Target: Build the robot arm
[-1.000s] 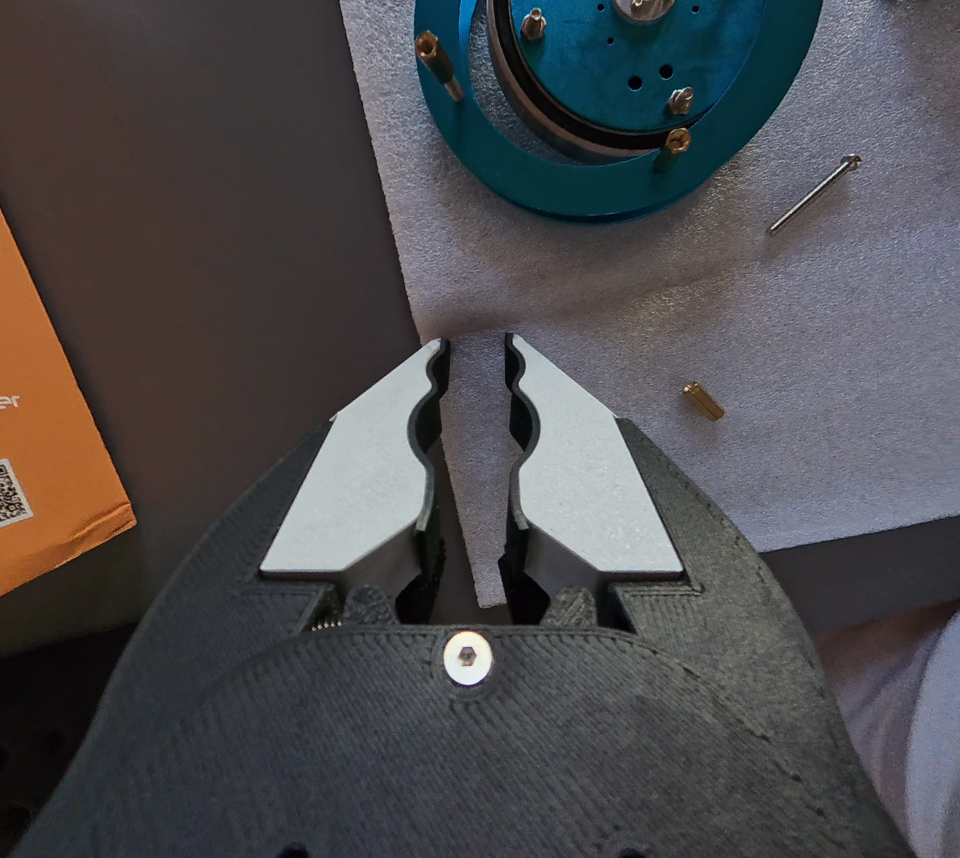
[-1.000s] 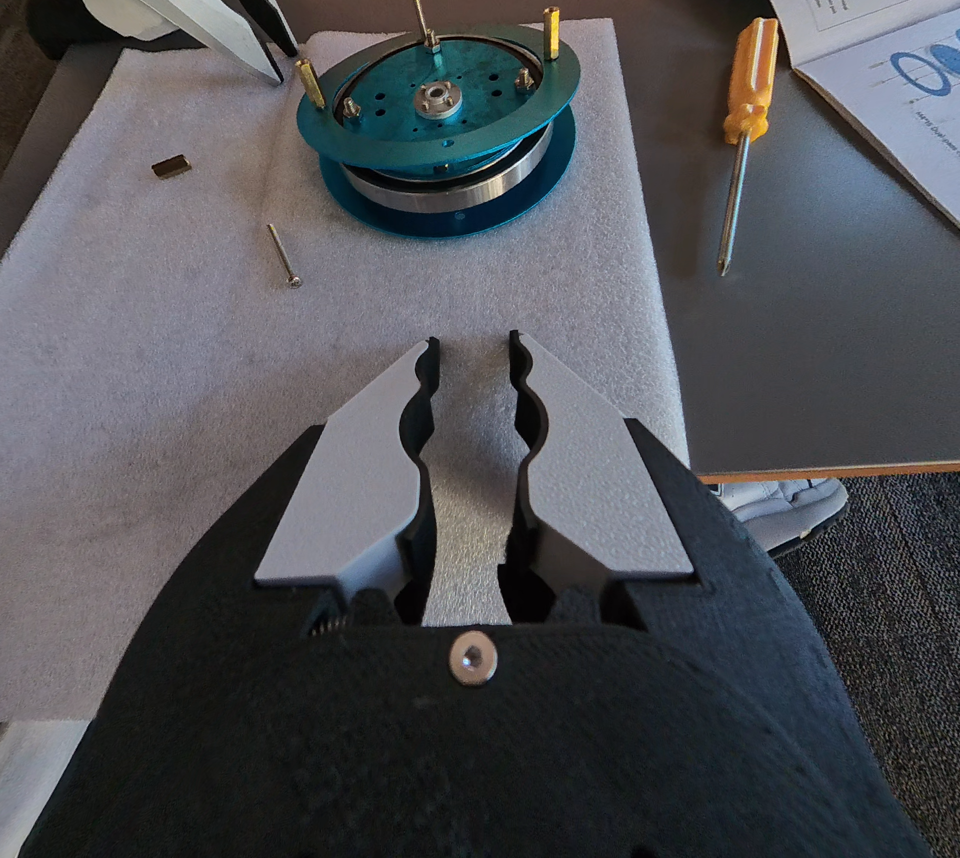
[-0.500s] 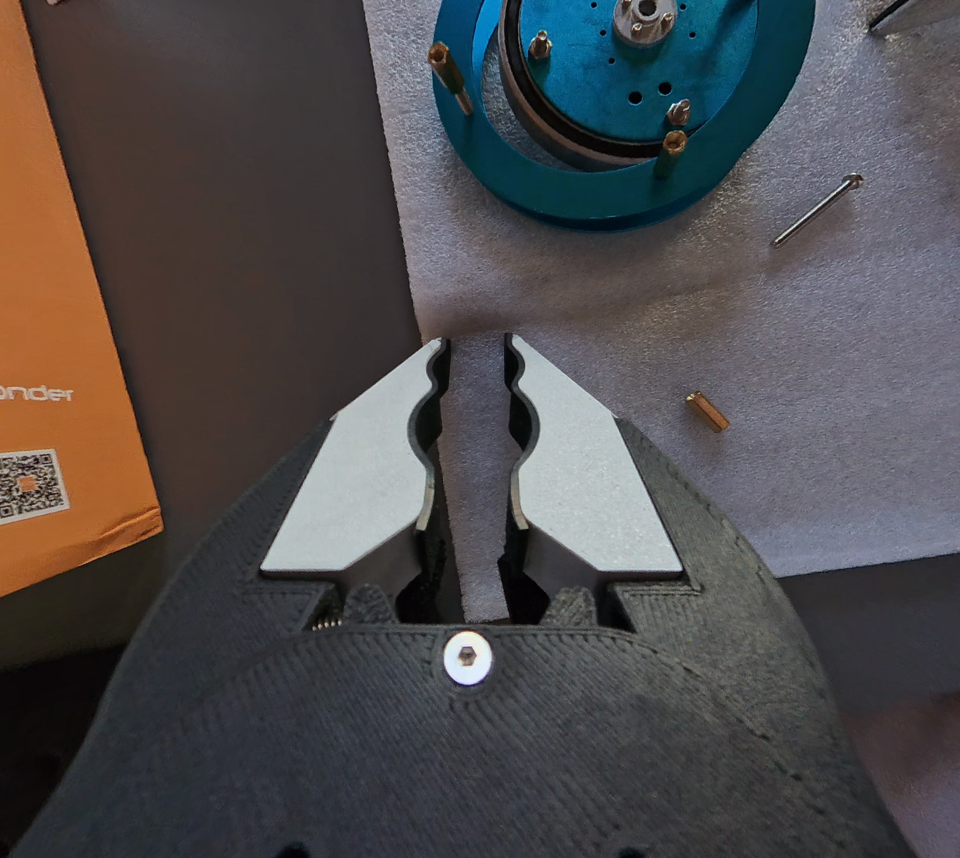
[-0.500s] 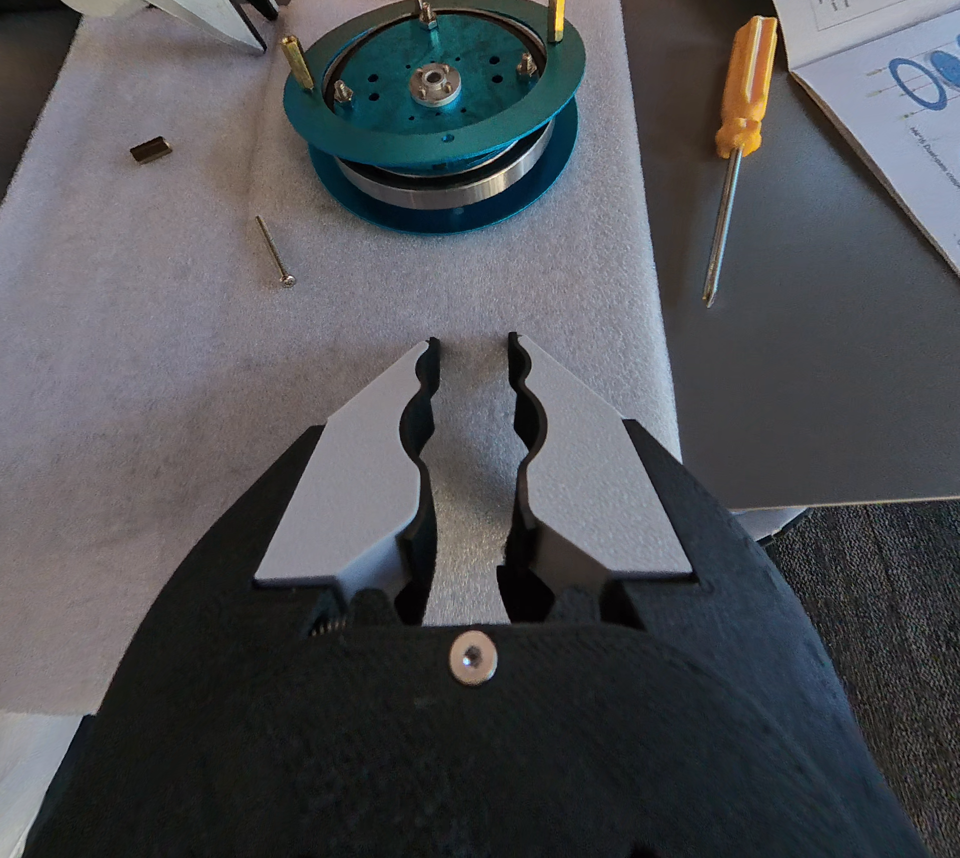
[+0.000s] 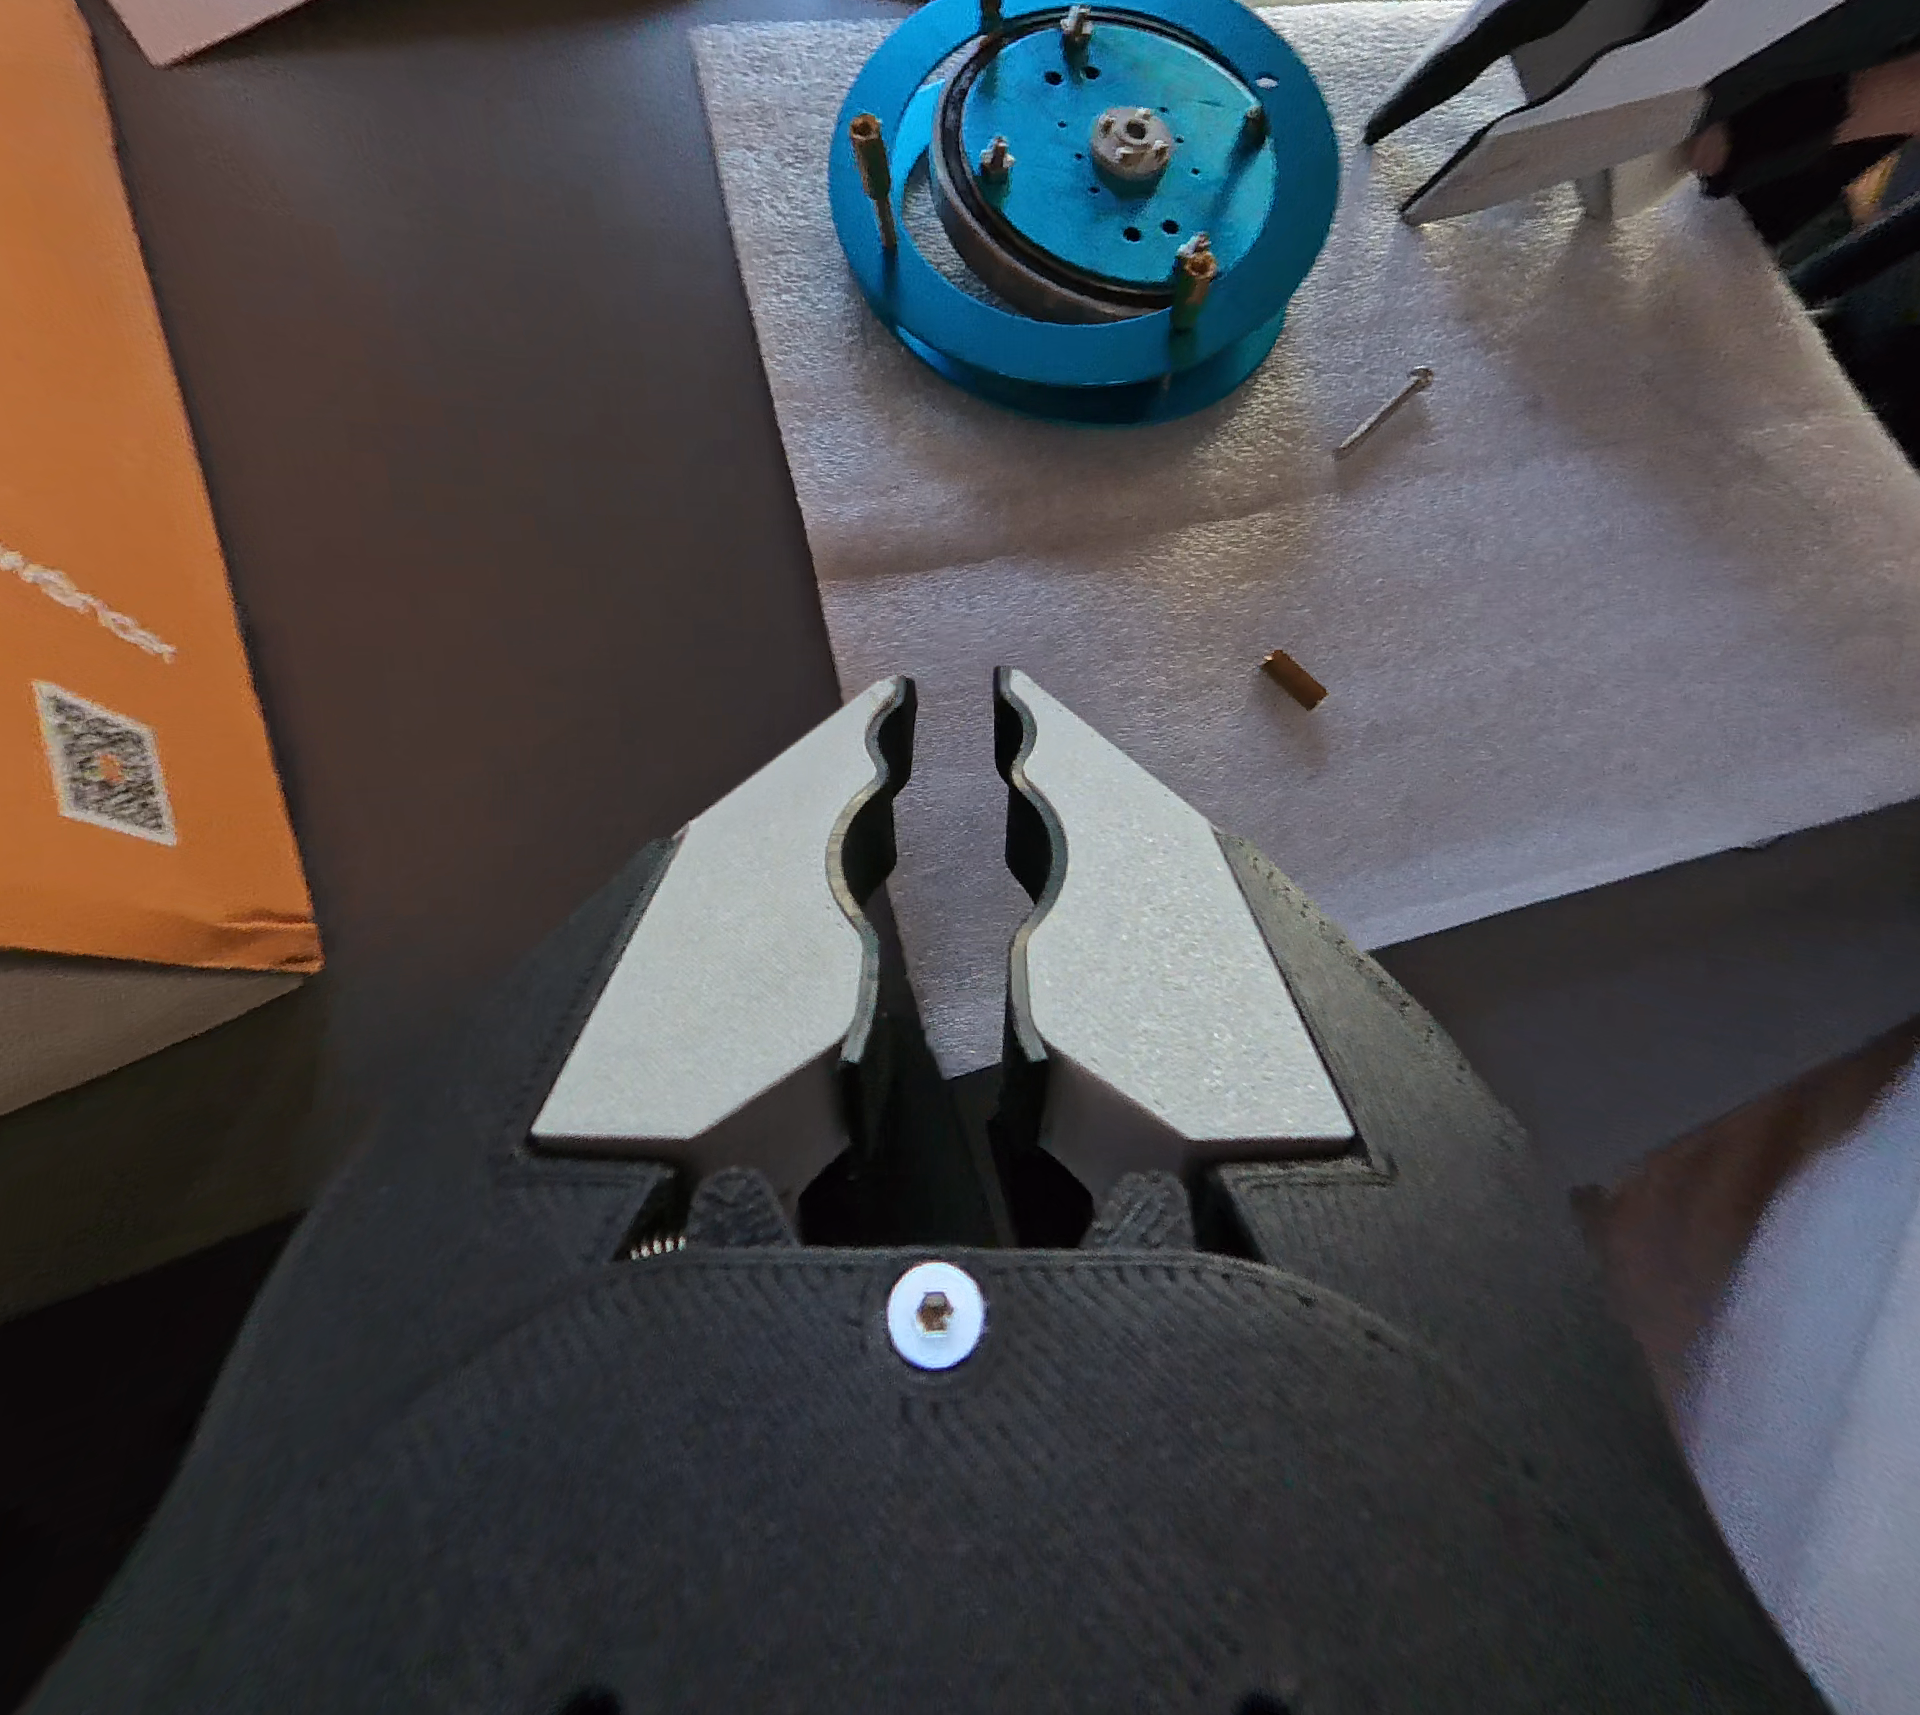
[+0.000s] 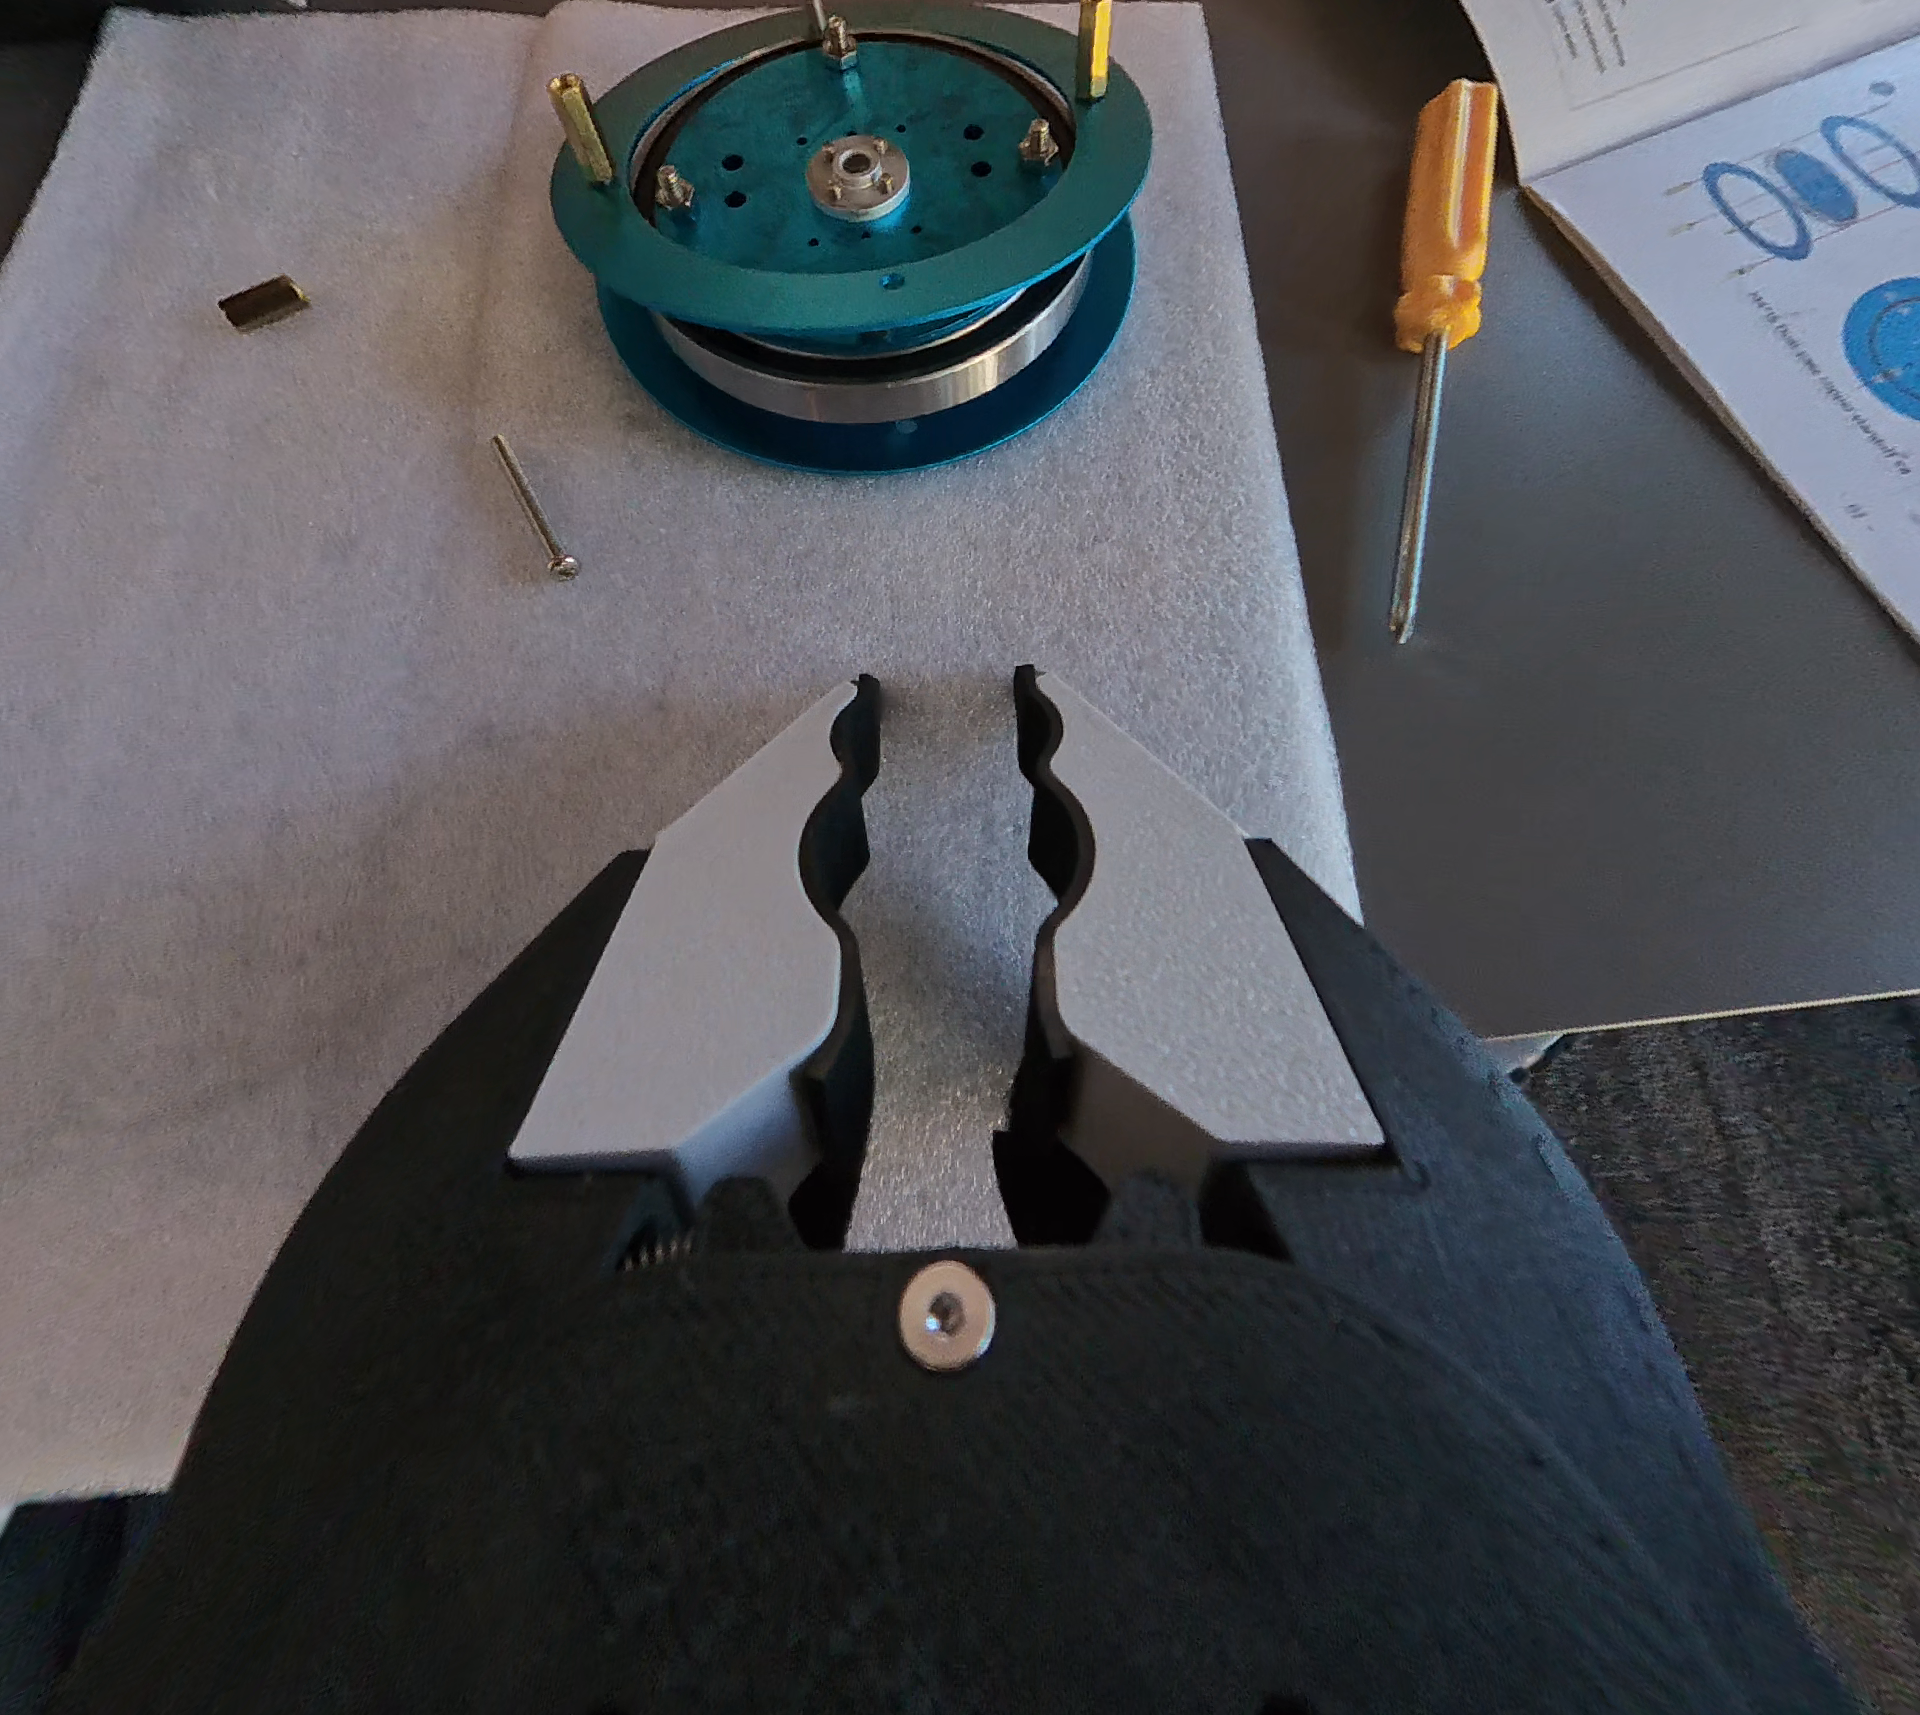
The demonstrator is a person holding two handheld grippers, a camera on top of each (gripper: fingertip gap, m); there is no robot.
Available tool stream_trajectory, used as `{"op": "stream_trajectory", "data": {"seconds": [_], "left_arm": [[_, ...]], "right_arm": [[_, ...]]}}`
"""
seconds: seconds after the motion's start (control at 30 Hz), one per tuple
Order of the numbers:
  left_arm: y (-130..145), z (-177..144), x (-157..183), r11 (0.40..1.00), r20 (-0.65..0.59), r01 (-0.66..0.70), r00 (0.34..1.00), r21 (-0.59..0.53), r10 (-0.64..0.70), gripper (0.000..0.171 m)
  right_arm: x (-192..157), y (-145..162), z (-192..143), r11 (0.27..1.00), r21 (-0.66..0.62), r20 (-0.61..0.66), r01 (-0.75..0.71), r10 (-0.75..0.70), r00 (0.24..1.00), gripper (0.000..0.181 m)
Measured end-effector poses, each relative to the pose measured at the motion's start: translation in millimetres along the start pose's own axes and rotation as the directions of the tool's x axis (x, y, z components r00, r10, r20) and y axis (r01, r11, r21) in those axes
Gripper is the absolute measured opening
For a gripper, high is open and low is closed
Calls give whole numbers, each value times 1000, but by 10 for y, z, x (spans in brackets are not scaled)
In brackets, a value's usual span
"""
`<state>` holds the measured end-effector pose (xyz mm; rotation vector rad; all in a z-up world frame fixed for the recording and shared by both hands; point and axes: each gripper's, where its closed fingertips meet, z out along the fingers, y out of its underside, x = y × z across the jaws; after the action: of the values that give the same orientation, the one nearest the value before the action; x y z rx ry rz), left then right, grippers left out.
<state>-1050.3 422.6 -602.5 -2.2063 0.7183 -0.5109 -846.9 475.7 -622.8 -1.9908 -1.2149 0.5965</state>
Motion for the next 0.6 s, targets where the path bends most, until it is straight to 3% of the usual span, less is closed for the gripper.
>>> {"op": "stream_trajectory", "data": {"seconds": [0.17,0.33,0.43,0.6], "left_arm": [[3,37,57,1000,-111,11,994,-29,-14,4],[-88,144,92,998,-127,-54,991,-34,50,0],[72,236,85,986,-135,-69,990,-153,48,0],[84,250,81,973,-123,-32,992,-231,3,0]], "right_arm": [[1,3,4,1000,-7,5,-6,7,1000,26],[6,-11,-7,1000,30,-18,8,-7,1000,26],[3,-3,4,1000,12,0,4,-4,1000,26],[5,-2,3,1000,14,-2,5,-5,1000,26]]}}
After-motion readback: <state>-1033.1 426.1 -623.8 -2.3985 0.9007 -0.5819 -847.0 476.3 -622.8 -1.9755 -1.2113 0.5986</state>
